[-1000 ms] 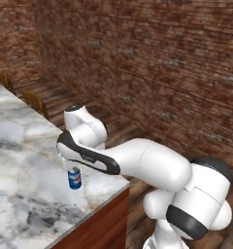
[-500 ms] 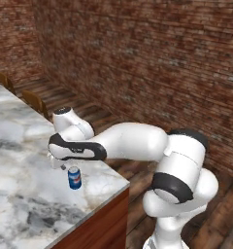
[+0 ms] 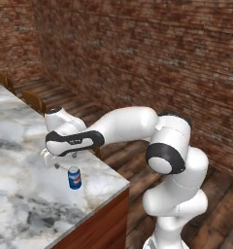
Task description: Four empty soda cans are scattered around the kitchen. Gather all the cans and cluster them next to the stove for recycling.
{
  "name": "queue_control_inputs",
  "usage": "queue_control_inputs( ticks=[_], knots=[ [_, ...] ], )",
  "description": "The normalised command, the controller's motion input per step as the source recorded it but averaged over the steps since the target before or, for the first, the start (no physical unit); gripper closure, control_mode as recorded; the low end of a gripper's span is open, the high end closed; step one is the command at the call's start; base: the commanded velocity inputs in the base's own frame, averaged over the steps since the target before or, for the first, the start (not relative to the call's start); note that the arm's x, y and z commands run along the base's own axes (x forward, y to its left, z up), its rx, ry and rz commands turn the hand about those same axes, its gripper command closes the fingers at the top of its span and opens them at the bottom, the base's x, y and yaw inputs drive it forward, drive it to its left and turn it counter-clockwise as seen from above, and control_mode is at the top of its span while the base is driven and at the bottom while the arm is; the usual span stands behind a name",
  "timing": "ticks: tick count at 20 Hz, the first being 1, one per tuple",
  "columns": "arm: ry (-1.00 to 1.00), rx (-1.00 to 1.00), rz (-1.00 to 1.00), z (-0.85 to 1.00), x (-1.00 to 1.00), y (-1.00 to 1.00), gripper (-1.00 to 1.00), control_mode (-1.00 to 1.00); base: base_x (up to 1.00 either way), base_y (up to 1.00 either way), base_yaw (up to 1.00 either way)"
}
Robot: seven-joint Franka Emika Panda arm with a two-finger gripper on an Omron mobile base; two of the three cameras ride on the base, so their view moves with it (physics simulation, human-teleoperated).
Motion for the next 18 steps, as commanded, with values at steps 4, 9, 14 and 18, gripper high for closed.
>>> queue_control_inputs(
  ticks=[4,9,14,18],
  knots=[
    [0.00,0.00,0.00,-0.05,-0.32,-0.22,-1.00,-1.00,0.00,0.00,0.00],
    [0.00,0.00,0.00,-0.03,-0.19,-0.43,-1.00,-1.00,0.00,0.00,0.00],
    [0.00,0.02,0.00,-0.15,-0.29,-0.61,-1.00,-1.00,0.00,0.00,0.00],
    [0.00,0.05,-0.01,-0.28,-0.66,-0.12,-1.00,-1.00,0.00,0.00,0.00]
  ],
)
